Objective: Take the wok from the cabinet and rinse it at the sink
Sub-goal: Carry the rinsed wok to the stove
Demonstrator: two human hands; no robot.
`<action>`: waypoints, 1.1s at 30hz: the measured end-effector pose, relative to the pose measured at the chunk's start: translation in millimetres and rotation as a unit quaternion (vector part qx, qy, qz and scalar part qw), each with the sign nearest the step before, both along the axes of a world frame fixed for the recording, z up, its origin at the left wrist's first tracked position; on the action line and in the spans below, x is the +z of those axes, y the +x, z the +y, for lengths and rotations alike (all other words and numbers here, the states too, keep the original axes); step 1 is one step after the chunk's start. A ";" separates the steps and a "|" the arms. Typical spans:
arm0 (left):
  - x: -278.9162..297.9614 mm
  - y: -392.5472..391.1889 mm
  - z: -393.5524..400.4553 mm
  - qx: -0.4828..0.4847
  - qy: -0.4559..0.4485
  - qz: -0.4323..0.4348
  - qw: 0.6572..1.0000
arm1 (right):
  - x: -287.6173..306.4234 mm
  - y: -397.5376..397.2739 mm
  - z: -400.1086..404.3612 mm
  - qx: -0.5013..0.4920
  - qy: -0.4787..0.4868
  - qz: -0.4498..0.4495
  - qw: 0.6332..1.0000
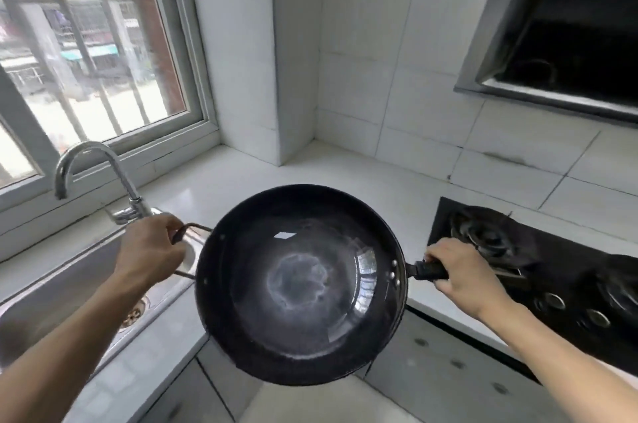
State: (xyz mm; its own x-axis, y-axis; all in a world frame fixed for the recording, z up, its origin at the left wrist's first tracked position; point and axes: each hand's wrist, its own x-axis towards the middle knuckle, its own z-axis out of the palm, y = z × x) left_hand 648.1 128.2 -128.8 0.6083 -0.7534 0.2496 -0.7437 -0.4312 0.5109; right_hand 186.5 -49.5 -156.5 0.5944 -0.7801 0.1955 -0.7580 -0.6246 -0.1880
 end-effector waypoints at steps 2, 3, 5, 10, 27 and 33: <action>2.7 -22.9 -18.5 -0.024 -0.008 -0.009 1.000 | 2.3 -28.7 7.8 -0.016 0.002 -0.017 1.000; 4.8 -33.6 -27.9 -0.033 -0.005 -0.011 0.999 | 4.2 -41.9 10.1 -0.028 0.001 -0.019 0.999; 8.5 -54.9 -43.8 -0.039 -0.008 -0.007 0.999 | 5.1 -65.7 15.6 -0.051 -0.002 -0.016 0.999; 9.0 -86.4 -91.9 -0.084 -0.006 0.013 0.996 | -1.4 -106.4 20.0 -0.104 0.002 -0.010 0.994; -6.8 -49.4 -295.0 -0.247 0.000 0.000 0.969 | -23.5 -54.1 -15.7 -0.280 0.031 0.018 0.959; -18.3 -55.6 -366.3 -0.294 0.021 0.003 0.956 | -34.9 -44.9 -27.3 -0.331 0.079 0.021 0.940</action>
